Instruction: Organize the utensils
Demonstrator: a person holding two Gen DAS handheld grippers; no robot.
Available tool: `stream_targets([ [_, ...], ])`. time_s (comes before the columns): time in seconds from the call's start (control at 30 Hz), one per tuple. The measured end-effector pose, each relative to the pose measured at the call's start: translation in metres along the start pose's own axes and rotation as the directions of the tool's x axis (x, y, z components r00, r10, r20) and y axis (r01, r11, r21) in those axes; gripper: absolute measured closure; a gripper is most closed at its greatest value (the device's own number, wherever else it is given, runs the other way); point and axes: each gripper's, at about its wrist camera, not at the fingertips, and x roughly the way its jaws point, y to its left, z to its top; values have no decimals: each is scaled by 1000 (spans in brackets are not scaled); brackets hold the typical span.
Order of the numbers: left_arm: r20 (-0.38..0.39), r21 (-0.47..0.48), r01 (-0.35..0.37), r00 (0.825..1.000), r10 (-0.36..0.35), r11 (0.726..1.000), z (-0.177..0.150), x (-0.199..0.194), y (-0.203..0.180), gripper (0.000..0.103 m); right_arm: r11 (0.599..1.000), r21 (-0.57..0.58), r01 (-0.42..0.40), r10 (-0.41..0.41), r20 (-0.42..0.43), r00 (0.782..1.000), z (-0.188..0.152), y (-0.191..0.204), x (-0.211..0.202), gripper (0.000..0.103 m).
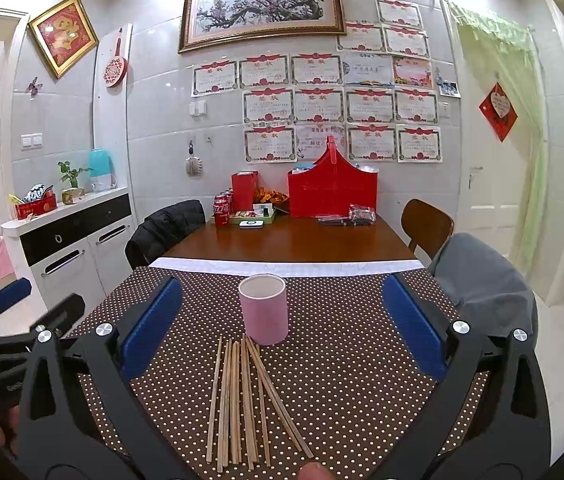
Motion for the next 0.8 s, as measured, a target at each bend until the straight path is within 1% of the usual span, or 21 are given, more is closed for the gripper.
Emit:
stream_targets([
  [0.1, -42, 1, -1, 999, 1, 1000, -8, 13, 0, 6, 1000, -1, 0, -1, -12, 1000, -4, -4, 5, 5],
  [0.23, -134, 8, -14, 991, 15, 1000, -28, 45, -2, 6, 1000, 9, 8, -7, -65, 998, -16, -15, 22, 5],
  [0.27, -162, 11, -16, 987, 17, 1000, -34, 53, -2, 6, 1000, 16, 10, -8, -87, 996, -21, -19, 28, 5],
  [0.33, -233, 16, -3, 972, 7, 1000, -49, 73, -3, 6, 999, 29, 18, -13, -145, 989, -34, -29, 44, 5],
  [0.37, -262, 17, 3, 965, 1, 1000, -55, 82, -4, 6, 999, 34, 19, -13, -165, 986, -38, -33, 50, 5],
  [0.4, -301, 19, 11, 954, -5, 1000, -64, 92, -5, 6, 999, 40, 19, -11, -191, 981, -44, -37, 57, 5],
  [0.47, -347, 26, 19, 938, -9, 999, -77, 106, -8, 6, 999, 46, 14, -2, -252, 968, -56, -44, 74, 5],
  [0.5, -380, 36, 19, 925, -4, 999, -86, 116, -11, 6, 999, 48, 8, 6, -286, 958, -64, -47, 83, 5],
  [0.6, -441, 55, 10, 897, 15, 998, -104, 136, -15, 6, 999, 46, -8, 24, -364, 931, -82, -52, 102, 5],
  [0.67, -477, 66, 3, 878, 29, 998, -116, 149, -17, 6, 998, 51, -23, 42, -414, 909, -94, -53, 115, 5],
  [0.73, -500, 79, 0, 865, 39, 997, -123, 159, -19, 6, 998, 54, -39, 60, -455, 888, -104, -53, 126, 5],
  [0.8, -520, 82, 1, 853, 42, 997, -131, 168, -21, 6, 997, 51, -53, 71, -484, 872, -112, -52, 136, 5],
])
